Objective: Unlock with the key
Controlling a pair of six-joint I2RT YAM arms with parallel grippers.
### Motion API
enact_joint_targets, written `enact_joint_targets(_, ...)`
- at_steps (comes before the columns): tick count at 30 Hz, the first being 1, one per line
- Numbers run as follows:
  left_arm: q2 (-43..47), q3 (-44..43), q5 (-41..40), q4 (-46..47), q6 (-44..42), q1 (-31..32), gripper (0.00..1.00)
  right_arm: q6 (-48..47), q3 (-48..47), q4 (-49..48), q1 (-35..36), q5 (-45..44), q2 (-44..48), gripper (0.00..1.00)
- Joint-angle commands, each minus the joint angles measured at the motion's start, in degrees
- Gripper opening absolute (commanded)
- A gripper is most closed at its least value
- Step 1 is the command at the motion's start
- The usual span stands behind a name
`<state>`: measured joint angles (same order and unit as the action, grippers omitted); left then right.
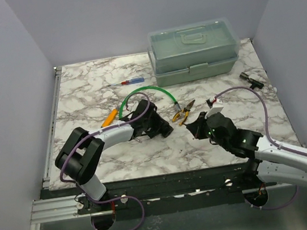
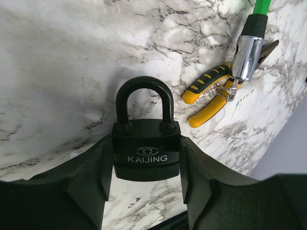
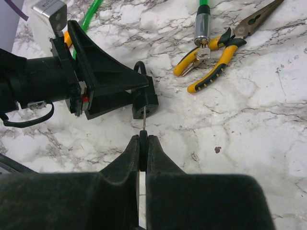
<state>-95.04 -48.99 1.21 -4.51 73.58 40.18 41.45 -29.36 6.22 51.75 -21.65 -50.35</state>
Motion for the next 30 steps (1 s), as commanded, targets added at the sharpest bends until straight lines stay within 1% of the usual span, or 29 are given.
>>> enact_joint_targets(1, -4.4, 0.1, 0.5, -9.5, -4.3, 1.6, 0.63, 0.9, 0.9, 4.6, 0.2, -2.9, 3.0, 0.0)
enact_joint_targets(2, -4.6, -0.5, 0.5, -10.0, -5.1, 1.8, 0.7, 0.9, 1.0, 4.9, 0.2, -2.9, 3.5, 0.0)
enact_joint_targets(4, -5.3, -2.6, 0.4, -12.0, -7.1, 1.9, 0.76, 1.0, 1.3, 5.1, 0.2, -3.0, 4.6, 0.0)
enact_joint_targets(8, -7.0, -7.5, -0.8, -17.3, -11.7, 2.3, 0.84, 0.9, 1.5, 5.4, 0.2, -3.3, 6.2, 0.0)
enact_joint_targets(10, -7.6, -9.4, -2.2, -19.6, -14.0, 2.4, 0.86, 1.0, 1.5, 6.1, 0.2, -3.6, 7.1, 0.0)
enact_joint_targets(11, -7.8, -10.1, -2.2, -20.5, -15.1, 2.4, 0.88, 1.0, 1.6, 6.4, 0.2, -3.7, 7.5, 0.0)
enact_joint_targets(13, -8.9, -12.5, -2.0, -23.0, -17.2, 2.4, 0.88, 1.2, 1.7, 7.2, 0.2, -3.9, 8.6, 0.0)
enact_joint_targets(15, -10.9, -16.2, -2.5, -27.7, -18.8, 2.4, 0.88, 1.3, 2.0, 7.8, 0.2, -4.2, 9.7, 0.0)
enact_joint_targets(18, -13.8, -20.8, -4.5, -33.5, -19.1, 2.8, 0.87, 1.4, 2.2, 8.5, 0.2, -4.6, 11.1, 0.0)
enact_joint_targets(20, -15.2, -23.6, -4.8, -36.2, -18.2, 3.0, 0.85, 1.5, 2.3, 9.0, 0.2, -5.2, 12.0, 0.0)
enact_joint_targets(27, -20.9, -34.1, -7.7, -46.8, -13.2, 3.2, 0.85, 1.6, 2.8, 9.9, 0.2, -6.5, 15.4, 0.0)
enact_joint_targets(30, -22.8, -37.6, -9.1, -49.2, -11.3, 4.1, 0.85, 1.3, 3.2, 9.7, 0.2, -6.3, 16.3, 0.0)
